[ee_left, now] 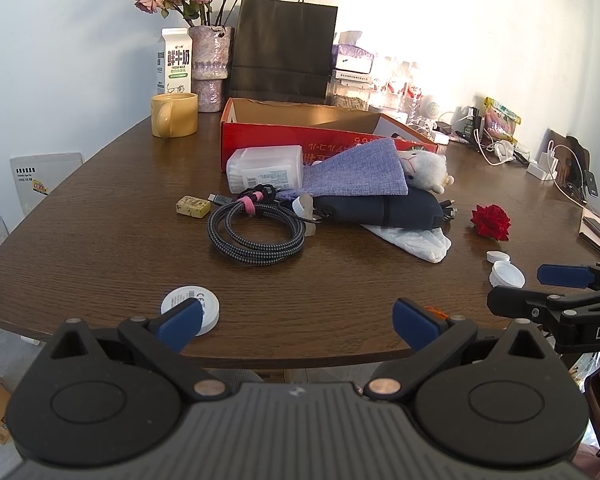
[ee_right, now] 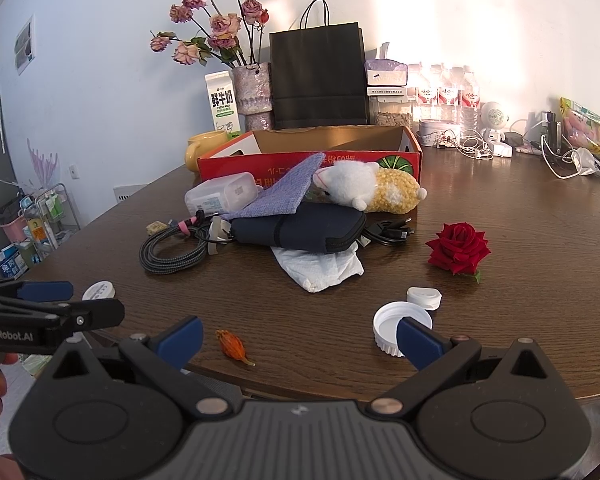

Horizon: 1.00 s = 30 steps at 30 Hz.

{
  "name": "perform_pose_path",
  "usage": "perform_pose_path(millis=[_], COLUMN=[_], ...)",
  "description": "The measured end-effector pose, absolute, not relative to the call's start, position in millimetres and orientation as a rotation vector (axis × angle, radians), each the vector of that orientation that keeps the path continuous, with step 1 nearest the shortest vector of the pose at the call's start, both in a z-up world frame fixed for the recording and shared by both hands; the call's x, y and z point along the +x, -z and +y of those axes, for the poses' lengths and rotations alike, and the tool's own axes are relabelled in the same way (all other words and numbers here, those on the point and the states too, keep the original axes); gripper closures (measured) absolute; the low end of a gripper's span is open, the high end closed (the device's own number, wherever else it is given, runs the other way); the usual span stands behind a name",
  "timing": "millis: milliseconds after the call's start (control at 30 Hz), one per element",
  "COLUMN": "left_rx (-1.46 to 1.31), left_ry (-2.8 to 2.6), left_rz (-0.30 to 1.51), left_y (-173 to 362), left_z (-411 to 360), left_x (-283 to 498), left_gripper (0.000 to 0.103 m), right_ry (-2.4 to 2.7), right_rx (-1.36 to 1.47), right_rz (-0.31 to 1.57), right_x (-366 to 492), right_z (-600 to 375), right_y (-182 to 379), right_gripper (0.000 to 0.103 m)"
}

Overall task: Organize objects
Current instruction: 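Grasp the white round disc with the left tool while the right tool grasps the white bottle cap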

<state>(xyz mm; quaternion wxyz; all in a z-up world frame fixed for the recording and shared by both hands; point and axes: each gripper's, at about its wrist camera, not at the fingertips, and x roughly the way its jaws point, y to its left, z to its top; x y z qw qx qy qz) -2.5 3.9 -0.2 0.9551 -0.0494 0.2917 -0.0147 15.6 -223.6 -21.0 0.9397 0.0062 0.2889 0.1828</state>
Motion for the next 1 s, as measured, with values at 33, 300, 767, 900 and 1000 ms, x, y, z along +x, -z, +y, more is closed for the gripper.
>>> perform_pose_path(millis=[33, 300, 767, 900, 1000], left_rx=[-0.101, -0.107, -0.112, -0.115, -0.114], left_ry=[0.029, -0.001, -0.153, -0.187, -0.196], left_rz=[0.593, 0.589, 0.595, 0.599, 0.598], left_y=[0, 2, 21, 26, 28], left_z=[4, 10, 41, 49, 51], left_x=[-3, 0, 11, 14, 13], left_gripper=[0.000, 0.000, 0.000, 0.000, 0.000], right_ry=[-0.373, -0.355, -0.257, -0.259, -0.266], right_rx=[0.013, 0.012, -0.042, -0.044, -0.051], right_rz=[0.590, 0.593, 0.547, 0.545, 0.533], right_x=[16, 22, 37, 42, 43], right_z=[-224, -227, -249, -255, -256], right_y=[21, 22, 39, 46, 50], right_gripper=[0.000, 0.000, 0.002, 0.012, 0.022])
